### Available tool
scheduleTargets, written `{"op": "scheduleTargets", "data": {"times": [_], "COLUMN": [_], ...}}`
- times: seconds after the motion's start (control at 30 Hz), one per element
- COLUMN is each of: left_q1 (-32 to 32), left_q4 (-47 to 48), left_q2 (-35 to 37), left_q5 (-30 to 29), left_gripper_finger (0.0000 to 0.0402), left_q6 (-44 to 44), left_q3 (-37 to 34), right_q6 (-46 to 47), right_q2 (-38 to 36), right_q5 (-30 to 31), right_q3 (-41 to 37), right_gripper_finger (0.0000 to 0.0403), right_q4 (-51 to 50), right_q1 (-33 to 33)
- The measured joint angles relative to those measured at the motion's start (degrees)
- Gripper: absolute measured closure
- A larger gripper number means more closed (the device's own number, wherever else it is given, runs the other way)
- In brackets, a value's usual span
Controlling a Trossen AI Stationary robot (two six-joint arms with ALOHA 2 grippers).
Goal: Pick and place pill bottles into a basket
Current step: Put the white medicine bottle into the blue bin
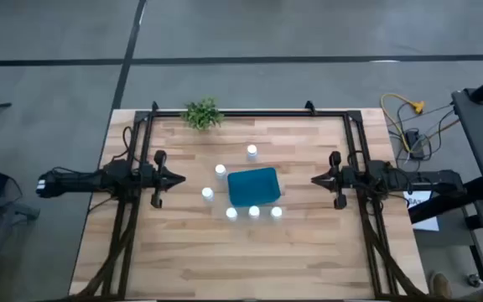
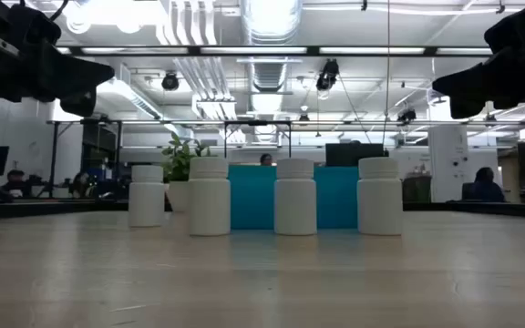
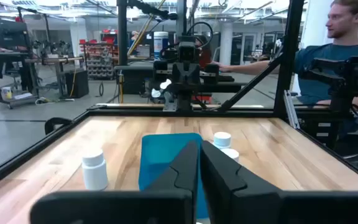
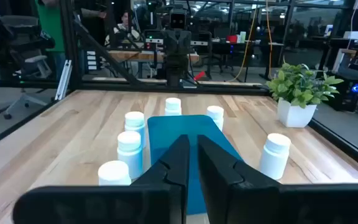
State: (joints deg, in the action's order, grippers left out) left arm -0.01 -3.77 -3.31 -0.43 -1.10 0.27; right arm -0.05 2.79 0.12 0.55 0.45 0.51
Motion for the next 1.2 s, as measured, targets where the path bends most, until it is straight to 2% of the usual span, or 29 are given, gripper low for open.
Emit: {"op": "scheduleTargets", "data": {"times": [0.63, 0.93, 1.2], "left_q1": [0.00, -0.01, -0.02], "left_q4": [-0.09, -5.42, -5.23], "left_q2": [-0.02, 0.09, -0.02], "left_q5": [-0.02, -0.01, 0.00], "left_gripper_finger": [0.0402, 0.0402, 0.0402], "left_q6": [0.04, 1.84, 1.81], "left_q3": [0.00, 0.00, 0.00], "right_q6": [0.00, 0.00, -0.97], "right_q2": [0.00, -0.01, -0.02], "right_q5": [0.00, 0.00, 0.02], "right_q3": [-0.01, -0.01, 0.00], "right_gripper_finger": [0.0380, 0.0380, 0.0380], "right_q4": [0.00, 0.05, 1.55], "right_q1": [-0.01, -0.01, 0.00]}}
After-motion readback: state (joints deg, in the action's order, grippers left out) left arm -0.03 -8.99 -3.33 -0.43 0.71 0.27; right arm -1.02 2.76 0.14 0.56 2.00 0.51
